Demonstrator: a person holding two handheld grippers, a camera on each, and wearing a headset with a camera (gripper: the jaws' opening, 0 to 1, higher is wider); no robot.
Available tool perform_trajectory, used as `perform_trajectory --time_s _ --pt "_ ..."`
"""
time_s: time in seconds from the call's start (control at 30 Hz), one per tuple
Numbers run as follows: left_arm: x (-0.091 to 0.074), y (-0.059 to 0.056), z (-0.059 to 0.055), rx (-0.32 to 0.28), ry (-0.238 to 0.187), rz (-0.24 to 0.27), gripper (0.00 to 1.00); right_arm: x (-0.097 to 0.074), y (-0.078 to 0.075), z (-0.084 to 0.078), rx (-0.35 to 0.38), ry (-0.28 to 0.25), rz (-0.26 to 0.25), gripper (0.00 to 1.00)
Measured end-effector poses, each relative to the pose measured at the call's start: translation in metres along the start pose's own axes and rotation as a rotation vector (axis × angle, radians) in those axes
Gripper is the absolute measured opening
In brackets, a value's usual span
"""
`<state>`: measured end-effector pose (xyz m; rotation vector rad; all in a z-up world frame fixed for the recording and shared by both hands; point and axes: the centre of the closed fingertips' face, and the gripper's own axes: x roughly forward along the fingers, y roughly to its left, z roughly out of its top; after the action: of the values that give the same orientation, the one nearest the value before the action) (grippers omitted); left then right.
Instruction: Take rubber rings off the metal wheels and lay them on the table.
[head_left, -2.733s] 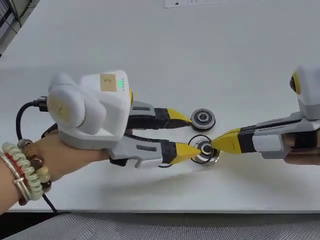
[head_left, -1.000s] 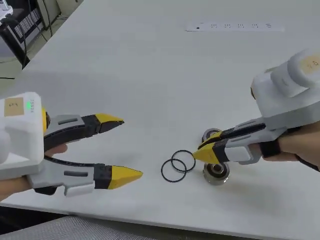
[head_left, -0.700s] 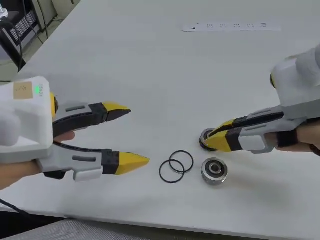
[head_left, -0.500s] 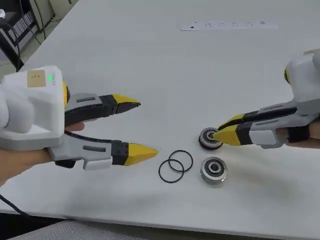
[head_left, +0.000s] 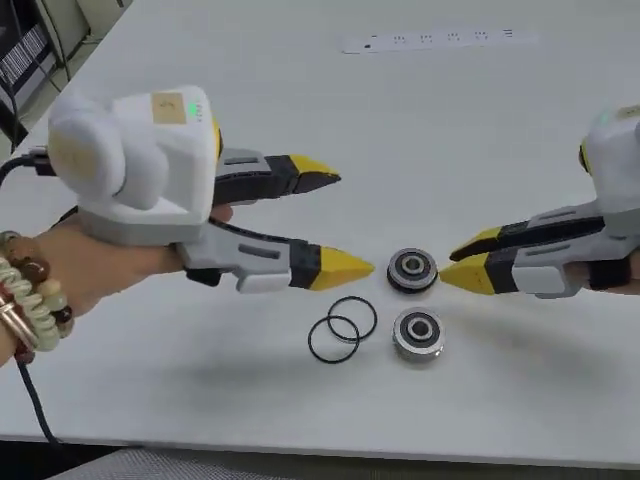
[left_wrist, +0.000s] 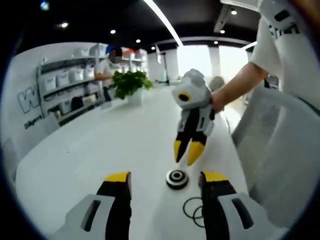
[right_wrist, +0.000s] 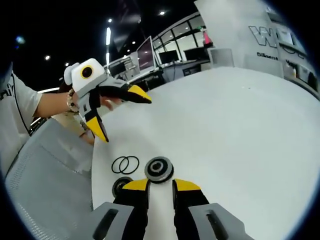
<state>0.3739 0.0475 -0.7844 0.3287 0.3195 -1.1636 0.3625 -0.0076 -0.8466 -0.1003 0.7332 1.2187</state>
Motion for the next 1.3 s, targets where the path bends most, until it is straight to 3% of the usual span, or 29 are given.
perform_trajectory --time_s 0.43,0.6,0.73,0.87,1.1,1.3 --pt "0.042 -0.013 -0.013 0.020 0.056 -0.077 0.51 0.008 -0.001 -0.003 -0.033 -0.012 0.009 0.17" --pt "0.052 -0.017 -0.023 0.023 0.085 -0.096 0.39 0.012 -0.001 -0.005 -0.062 -0.008 0.012 0.18" --pt "0.058 -0.017 -0.030 -0.002 0.096 -0.094 0.33 0.014 -0.001 -0.003 -0.093 -0.015 0.003 0.22" --pt "0.060 -0.018 -0.036 0.009 0.118 -0.095 0.26 0.015 -0.001 -0.002 -0.124 -0.018 -0.004 0.22" --pt "0.062 -0.024 -0.037 -0.013 0.114 -0.111 0.19 0.018 -0.002 -0.006 -0.147 -0.002 -0.006 0.22" --pt "0.062 -0.025 -0.040 -0.026 0.114 -0.105 0.15 0.018 0.000 -0.008 -0.189 0.003 -0.011 0.16"
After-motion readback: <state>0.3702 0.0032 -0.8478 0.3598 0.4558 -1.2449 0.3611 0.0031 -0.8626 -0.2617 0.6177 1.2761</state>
